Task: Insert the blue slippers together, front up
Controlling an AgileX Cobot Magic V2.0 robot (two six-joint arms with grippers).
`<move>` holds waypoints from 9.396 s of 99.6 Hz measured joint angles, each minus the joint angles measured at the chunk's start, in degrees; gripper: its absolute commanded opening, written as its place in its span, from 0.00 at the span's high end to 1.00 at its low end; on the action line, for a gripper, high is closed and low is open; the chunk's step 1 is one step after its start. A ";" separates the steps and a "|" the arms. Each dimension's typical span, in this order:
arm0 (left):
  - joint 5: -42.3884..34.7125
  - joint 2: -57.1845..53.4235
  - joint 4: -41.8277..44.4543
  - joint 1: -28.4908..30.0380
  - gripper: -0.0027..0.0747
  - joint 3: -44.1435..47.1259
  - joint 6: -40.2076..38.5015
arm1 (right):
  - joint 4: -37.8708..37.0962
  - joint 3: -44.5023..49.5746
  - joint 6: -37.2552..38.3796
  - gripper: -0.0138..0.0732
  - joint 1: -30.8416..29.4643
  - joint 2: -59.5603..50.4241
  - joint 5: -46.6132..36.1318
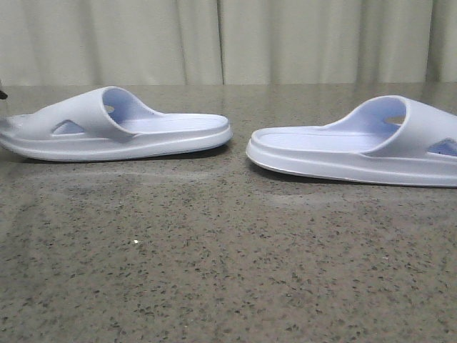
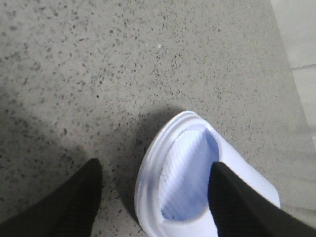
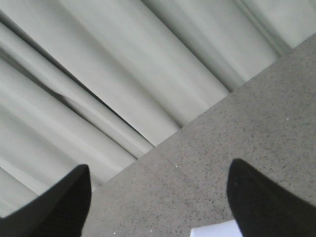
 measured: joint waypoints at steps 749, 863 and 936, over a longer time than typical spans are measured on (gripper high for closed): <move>15.80 -15.91 -1.10 -0.59 0.94 -7.24 21.36 | 17.86 9.64 0.10 0.27 -0.04 34.89 -9.30; 15.88 -15.91 -1.10 -0.59 0.94 -7.24 21.36 | 19.68 8.66 0.10 0.27 1.64 36.54 -9.20; 15.88 -15.91 -1.10 -0.59 0.94 -7.24 21.36 | 20.44 6.06 -3.68 0.27 1.64 40.78 -7.32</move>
